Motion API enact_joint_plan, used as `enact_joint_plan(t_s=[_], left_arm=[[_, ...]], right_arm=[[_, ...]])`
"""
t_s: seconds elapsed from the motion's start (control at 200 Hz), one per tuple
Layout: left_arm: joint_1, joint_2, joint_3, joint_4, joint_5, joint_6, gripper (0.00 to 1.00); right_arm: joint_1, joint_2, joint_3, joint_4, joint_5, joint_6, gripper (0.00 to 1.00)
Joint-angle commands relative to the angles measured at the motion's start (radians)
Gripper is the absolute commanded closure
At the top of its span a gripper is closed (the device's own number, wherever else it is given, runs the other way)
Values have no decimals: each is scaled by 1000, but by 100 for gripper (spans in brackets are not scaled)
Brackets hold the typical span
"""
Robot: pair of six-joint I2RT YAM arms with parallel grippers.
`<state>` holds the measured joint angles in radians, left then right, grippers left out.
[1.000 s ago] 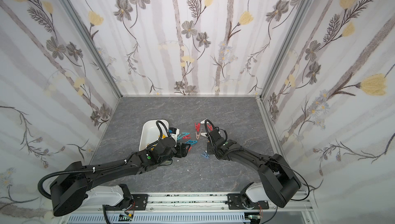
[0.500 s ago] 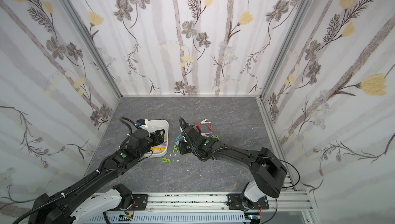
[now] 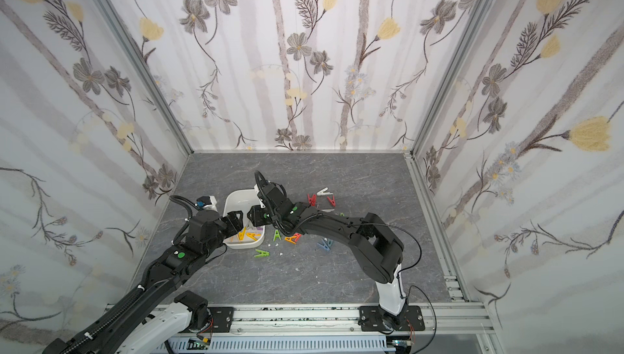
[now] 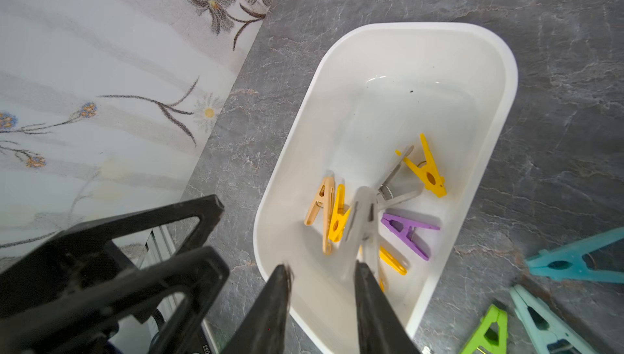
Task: Put the clothespins into the storage box
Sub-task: Place the clothespin in the storage box.
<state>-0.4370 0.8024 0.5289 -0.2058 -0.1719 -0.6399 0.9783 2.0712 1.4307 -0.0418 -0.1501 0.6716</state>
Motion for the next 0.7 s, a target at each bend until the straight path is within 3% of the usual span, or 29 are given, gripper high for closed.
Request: enact_joint_plan(t_s=[0.0, 0.185, 0.48, 0.694], left_arm=[[-4, -10, -10, -24, 20, -28, 34], [-63, -19, 3, -98, 4, -50, 39], [-449, 142, -37, -68, -71, -237, 41], [-503, 352, 27, 67, -40, -167, 41]], right_arm=[[-8, -43, -21, -3, 38, -23, 64], [-45, -185, -195, -4, 101, -23, 64], [-85, -434, -487, -43, 254, -4, 63], [-118, -466, -584, -28, 248, 11, 62]])
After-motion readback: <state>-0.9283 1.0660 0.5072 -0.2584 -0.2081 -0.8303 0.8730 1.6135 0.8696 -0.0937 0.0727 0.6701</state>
